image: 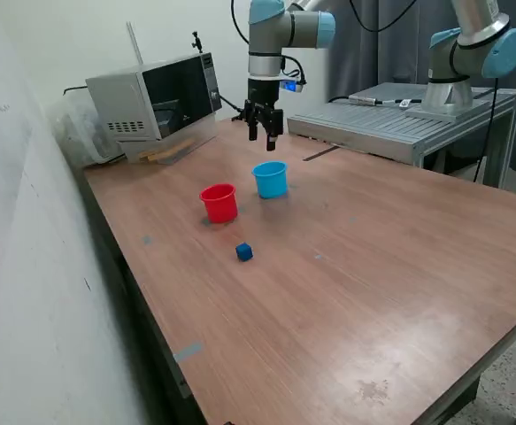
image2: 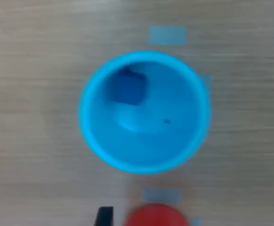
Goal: Place red objects in the red bin, and blue objects in the blue bin.
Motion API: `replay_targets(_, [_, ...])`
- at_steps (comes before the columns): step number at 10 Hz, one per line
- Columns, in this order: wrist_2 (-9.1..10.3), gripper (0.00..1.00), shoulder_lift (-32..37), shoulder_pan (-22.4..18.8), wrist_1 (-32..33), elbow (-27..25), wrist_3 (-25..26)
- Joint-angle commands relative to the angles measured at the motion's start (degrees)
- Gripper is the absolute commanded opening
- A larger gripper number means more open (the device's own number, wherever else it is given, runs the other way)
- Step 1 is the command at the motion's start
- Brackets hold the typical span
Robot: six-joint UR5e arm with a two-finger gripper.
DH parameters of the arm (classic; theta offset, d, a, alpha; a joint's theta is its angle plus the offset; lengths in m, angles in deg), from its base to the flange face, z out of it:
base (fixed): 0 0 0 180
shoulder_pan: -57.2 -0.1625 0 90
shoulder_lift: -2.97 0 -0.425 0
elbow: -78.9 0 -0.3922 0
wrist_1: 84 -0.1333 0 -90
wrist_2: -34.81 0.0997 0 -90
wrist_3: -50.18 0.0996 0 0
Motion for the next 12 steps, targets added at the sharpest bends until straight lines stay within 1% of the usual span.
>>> replay_targets(1, [0.17,1.0,0.9,-9.6,-0.7,1.6,0.7])
replay_targets(3, [1.3,1.0,-0.4,-14.7,-0.8,6.8,0.9])
replay_targets(4, [1.4,1.0,-3.4,-16.3,-1.0,10.9,0.9])
replay_targets(5, [1.4,1.0,-6.3,-16.9,-1.7,13.7,1.0])
replay_targets(8, [1.22,1.0,-14.1,-16.9,-3.4,20.3,3.8])
replay_targets(10, [0.96,1.0,-17.3,-16.9,-4.3,23.5,5.0])
replay_targets(11, [0.87,1.0,-18.5,-16.7,-4.5,24.6,7.7])
replay_targets(12, [0.87,1.0,-19.6,-16.5,-4.5,24.8,8.4])
